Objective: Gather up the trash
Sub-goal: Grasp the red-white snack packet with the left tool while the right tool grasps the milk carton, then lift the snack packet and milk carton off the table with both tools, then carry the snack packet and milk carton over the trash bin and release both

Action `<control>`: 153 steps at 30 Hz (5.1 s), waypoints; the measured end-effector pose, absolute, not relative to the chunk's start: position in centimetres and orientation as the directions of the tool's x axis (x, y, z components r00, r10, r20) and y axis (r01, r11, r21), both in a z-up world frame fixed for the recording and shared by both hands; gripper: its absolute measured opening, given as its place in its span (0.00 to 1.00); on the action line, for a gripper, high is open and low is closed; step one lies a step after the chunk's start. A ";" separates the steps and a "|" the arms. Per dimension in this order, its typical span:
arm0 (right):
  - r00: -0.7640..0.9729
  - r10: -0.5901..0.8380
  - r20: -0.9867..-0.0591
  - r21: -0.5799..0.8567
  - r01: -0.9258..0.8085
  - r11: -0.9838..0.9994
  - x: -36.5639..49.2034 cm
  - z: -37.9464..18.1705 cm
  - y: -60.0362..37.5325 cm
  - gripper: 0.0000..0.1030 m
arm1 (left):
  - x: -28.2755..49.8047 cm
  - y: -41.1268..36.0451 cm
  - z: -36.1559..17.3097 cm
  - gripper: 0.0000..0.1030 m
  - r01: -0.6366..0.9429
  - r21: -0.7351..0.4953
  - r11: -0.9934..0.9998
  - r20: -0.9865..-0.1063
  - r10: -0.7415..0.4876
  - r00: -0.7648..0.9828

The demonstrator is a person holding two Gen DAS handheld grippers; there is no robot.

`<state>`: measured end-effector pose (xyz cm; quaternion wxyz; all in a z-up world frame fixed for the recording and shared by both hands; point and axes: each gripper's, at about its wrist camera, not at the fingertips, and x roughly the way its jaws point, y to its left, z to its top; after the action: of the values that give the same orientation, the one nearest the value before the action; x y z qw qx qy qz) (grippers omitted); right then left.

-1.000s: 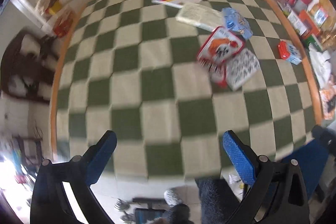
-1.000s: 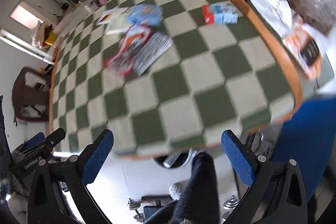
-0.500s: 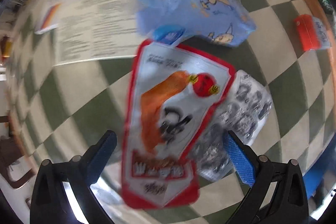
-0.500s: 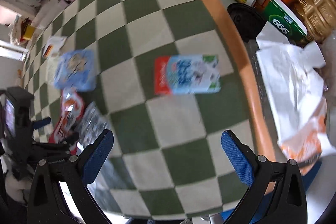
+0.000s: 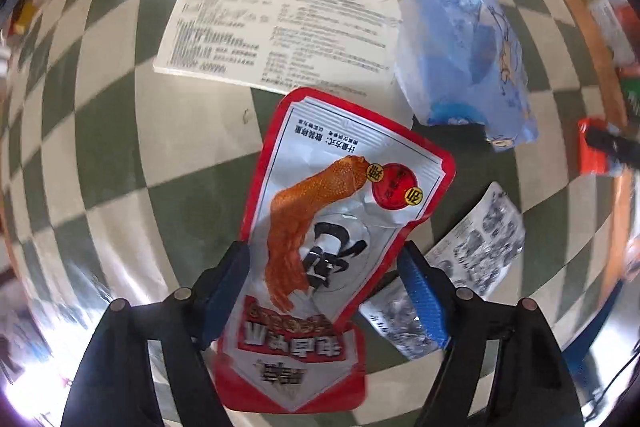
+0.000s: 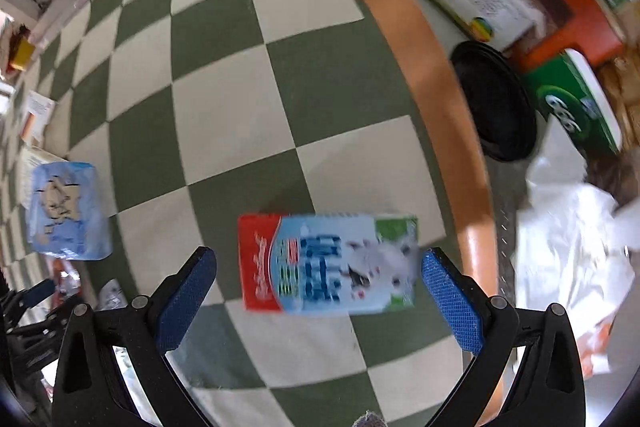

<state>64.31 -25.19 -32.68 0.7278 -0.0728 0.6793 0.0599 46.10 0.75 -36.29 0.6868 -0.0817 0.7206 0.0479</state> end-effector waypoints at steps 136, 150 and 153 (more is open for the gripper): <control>-0.083 0.271 -0.959 0.281 -0.154 0.947 10.3 -39.0 -28.2 0.90 | 1.1 -4.3 -39.2 0.34 -0.403 -0.359 0.842 -0.933 -0.332 0.137; -0.169 0.440 -0.882 0.416 0.161 0.895 15.9 -70.3 -27.4 0.90 | 8.7 -2.4 -67.9 0.43 -0.441 -0.355 0.824 -0.927 -0.371 0.052; -0.180 0.480 -0.858 0.448 0.193 0.873 17.3 -74.8 -26.4 0.90 | 9.5 -2.0 -71.4 0.45 -0.438 -0.317 0.841 -0.936 -0.352 0.002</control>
<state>17.29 -26.44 -74.83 0.6006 0.2217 0.7588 0.1197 9.46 -2.05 -71.36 0.6502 -0.2799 0.7055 0.0334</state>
